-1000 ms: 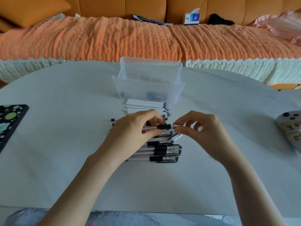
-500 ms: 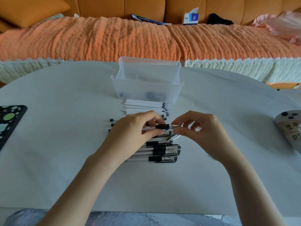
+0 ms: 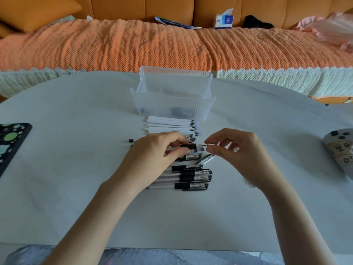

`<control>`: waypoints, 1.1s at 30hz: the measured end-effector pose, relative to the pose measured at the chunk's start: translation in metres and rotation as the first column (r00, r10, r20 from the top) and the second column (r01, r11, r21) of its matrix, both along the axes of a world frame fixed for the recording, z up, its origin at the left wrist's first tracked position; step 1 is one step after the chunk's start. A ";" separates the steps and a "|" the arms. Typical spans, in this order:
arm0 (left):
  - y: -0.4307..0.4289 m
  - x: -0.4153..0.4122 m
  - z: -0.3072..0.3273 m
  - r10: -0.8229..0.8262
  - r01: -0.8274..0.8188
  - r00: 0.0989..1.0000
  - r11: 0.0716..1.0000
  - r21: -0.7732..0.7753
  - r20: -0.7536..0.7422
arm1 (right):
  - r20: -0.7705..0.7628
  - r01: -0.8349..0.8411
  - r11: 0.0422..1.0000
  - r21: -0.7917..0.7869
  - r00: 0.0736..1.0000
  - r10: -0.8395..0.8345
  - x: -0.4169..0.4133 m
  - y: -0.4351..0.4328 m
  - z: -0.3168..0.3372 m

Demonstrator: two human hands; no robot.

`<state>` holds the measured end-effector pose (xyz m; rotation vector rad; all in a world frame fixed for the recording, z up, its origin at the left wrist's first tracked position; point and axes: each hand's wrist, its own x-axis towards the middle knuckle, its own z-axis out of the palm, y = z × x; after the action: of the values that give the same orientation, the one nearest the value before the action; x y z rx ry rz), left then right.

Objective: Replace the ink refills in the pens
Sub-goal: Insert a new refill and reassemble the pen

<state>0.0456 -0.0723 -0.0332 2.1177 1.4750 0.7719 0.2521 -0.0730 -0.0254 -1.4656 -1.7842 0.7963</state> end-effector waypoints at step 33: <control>0.002 0.007 -0.002 -0.006 0.004 0.997 1.000 0.017 0.074 | -0.399 0.007 0.949 -0.316 0.906 -0.139 -0.010 -0.001 -0.004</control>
<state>0.0527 -0.0708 -0.0357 2.0807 1.4288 0.8545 0.2424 -0.0742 -0.0290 -1.4096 -1.3146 1.2875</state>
